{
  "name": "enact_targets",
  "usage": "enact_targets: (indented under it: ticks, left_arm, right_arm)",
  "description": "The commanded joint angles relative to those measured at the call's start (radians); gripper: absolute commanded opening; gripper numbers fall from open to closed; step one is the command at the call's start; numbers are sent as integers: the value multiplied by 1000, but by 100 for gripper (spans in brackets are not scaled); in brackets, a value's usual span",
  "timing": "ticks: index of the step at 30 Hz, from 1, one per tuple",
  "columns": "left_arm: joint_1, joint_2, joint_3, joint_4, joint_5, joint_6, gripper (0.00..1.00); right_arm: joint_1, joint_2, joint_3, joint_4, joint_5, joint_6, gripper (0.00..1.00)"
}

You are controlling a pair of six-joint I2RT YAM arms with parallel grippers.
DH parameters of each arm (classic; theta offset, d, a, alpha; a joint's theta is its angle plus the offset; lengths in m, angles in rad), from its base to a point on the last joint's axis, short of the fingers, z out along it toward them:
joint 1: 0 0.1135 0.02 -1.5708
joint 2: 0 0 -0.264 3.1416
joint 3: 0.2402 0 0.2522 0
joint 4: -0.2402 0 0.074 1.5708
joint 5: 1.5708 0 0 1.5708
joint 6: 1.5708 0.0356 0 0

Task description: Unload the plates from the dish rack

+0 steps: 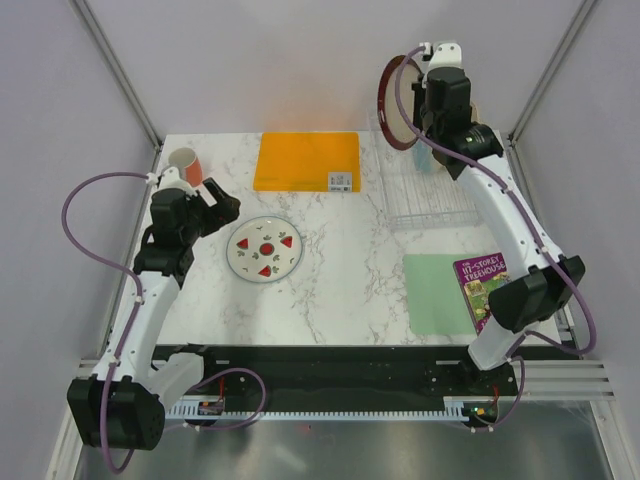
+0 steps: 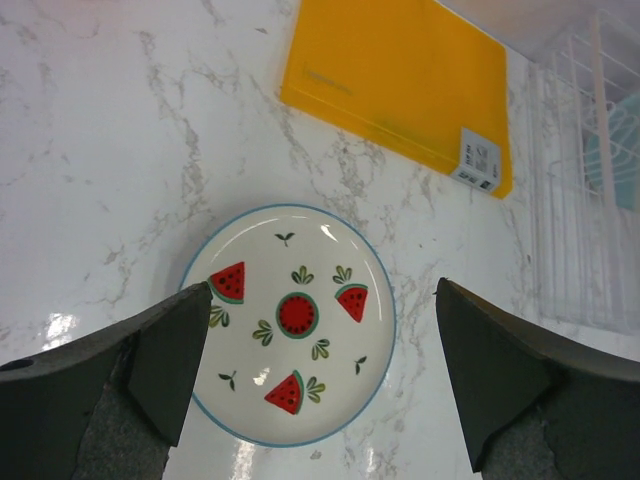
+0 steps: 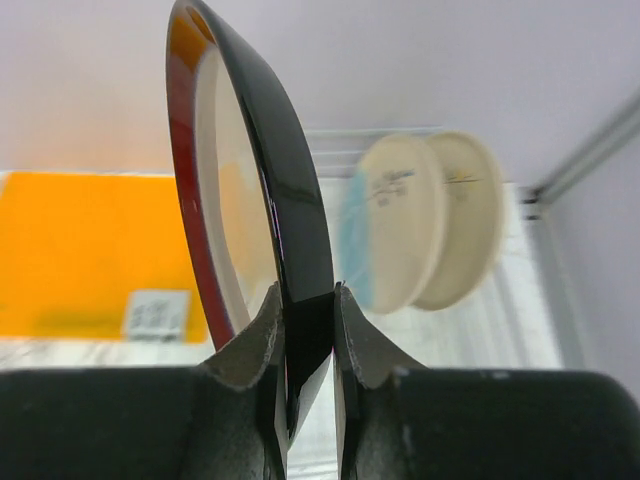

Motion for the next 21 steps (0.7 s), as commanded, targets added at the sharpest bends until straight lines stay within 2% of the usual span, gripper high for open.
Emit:
enact_targets:
  ticks: [1,3,6,10,21]
  left_arm:
    - [3,-8,-33,147,216,-5,99]
    - [3,-11,-47,191,261,-23,99]
    - [3,-14,-71,255,338,-57,99]
    - [1,-18,-105,347,442,-110,99]
    - [3,77,-203,562,570,-261,97]
  right_arm:
    - [11,-97,-91,20,-391,251,0]
    - [11,-111,-155,54,-533,338,0]
    - [14,-128,-255,140,-654,411,0]
    - [19,-146,-352,249,-744,506,0]
    - [45,-184,-556,457,-894,679,0]
